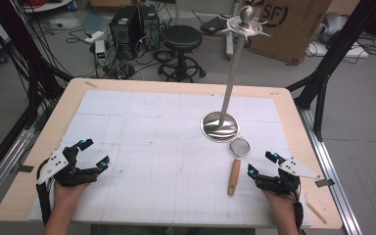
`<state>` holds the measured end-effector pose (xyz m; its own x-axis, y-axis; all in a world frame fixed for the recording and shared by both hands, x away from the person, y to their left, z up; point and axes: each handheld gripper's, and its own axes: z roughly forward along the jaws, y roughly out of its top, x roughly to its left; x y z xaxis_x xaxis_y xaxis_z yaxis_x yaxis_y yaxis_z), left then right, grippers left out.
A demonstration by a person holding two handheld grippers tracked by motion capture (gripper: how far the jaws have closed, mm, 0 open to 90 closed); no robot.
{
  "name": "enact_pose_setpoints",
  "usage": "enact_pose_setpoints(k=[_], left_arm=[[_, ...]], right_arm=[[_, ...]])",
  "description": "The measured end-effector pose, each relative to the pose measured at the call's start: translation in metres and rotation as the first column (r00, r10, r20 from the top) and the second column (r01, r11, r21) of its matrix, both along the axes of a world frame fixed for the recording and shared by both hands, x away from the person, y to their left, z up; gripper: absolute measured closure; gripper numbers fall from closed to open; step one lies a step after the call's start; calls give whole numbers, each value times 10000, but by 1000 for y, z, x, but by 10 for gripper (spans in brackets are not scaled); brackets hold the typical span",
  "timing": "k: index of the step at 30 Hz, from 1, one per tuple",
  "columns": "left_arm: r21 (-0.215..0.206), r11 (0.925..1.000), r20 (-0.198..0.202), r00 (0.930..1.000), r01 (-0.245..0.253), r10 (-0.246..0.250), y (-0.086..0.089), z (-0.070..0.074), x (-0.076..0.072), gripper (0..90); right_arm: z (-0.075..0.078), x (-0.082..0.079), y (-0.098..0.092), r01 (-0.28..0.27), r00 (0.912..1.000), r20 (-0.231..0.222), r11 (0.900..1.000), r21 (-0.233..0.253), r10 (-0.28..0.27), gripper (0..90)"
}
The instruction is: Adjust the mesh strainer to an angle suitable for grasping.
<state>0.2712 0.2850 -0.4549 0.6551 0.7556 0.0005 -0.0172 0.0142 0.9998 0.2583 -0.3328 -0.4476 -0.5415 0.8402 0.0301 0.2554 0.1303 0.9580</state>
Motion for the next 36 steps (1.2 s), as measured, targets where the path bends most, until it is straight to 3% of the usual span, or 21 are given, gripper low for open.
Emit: enact_pose_setpoints(k=[20,24,32,36], left_arm=[[14,10000,-125,9999,1,-1,1,1,1,128],[-248,9997,-55,10000,-33,31,4,6,1,127],[-237,9997,-8,9999,111,-111,3,9,0,127],[-241,9996,20,9999,130,-129,2,10,0,127]], right_arm=[[1,6,4,22,9987,-501,9988,-480,-46,150],[2,10,13,-9,9957,-918,9936,-1127,-96,150],[10,15,35,-267,9929,-1179,9929,-1163,128,166],[10,17,42,-352,9876,-1560,9921,-1202,161,204]])
